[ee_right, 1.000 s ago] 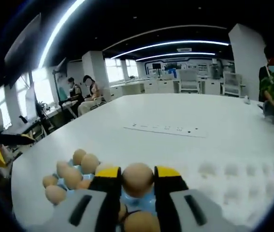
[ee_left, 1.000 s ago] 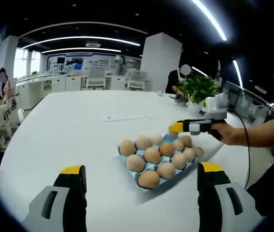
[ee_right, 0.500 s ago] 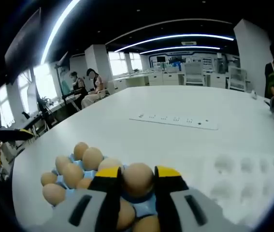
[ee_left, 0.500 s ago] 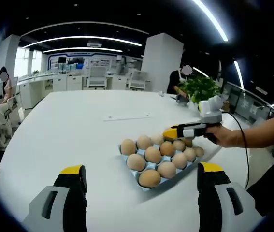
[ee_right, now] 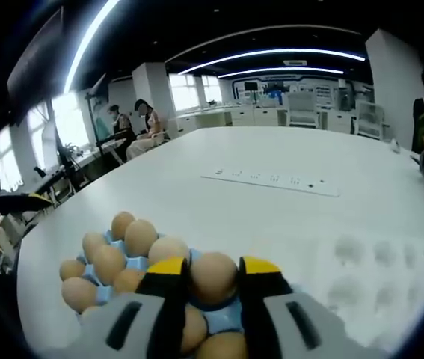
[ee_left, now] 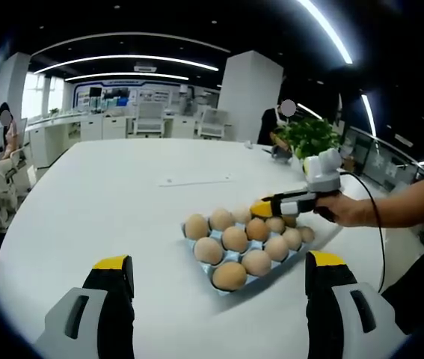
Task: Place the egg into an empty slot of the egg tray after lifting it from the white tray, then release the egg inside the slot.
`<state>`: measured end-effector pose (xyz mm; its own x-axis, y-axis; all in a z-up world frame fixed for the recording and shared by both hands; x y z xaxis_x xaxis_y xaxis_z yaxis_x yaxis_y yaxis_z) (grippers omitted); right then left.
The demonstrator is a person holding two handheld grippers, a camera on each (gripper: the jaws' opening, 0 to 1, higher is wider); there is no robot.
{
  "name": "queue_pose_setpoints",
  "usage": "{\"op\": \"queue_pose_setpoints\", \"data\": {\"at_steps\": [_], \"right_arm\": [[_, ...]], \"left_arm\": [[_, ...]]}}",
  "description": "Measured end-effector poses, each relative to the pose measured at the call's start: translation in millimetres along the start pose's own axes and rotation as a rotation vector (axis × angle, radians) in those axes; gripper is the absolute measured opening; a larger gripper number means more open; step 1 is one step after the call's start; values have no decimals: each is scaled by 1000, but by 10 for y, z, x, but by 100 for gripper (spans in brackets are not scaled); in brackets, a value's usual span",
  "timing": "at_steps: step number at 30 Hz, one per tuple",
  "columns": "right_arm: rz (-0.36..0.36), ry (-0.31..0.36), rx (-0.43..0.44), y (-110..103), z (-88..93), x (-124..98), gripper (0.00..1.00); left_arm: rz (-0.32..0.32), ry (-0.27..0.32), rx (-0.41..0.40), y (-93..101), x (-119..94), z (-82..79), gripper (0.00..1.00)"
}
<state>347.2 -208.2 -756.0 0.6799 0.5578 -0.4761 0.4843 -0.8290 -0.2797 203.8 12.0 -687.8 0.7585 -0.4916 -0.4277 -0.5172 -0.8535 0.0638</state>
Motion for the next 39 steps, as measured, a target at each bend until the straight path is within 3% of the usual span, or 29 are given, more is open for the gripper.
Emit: {"op": "queue_pose_setpoints", "data": {"at_steps": [10,26,32,39], "right_arm": [[-10,0,2,-21,6,-23,27],[7,41,60,177,48,-391,27],[116,109,97,614,31,-712,28],[321,162,142,1355,46,-1216,29]], "left_arm": [[-1,4,7,0,-11,-19,96],[13,9,16,55,44,-56,96],[11,9,13,85,64,-72,96],[10,3,14,149,127,-89,96]]}}
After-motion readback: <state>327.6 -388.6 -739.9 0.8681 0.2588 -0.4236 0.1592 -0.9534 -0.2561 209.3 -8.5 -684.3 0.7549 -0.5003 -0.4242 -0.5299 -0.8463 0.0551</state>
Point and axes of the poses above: the point that each gripper's makers call its tool centre point, and the gripper's own axes: x roughly forward along the fingers, y roughly to its right, z roughly out of its underside, the point moved 5 cm from there along -x, roughly backward along the fingers, and after that the axes turned 9 degrees about x, right-handed, at the moved point
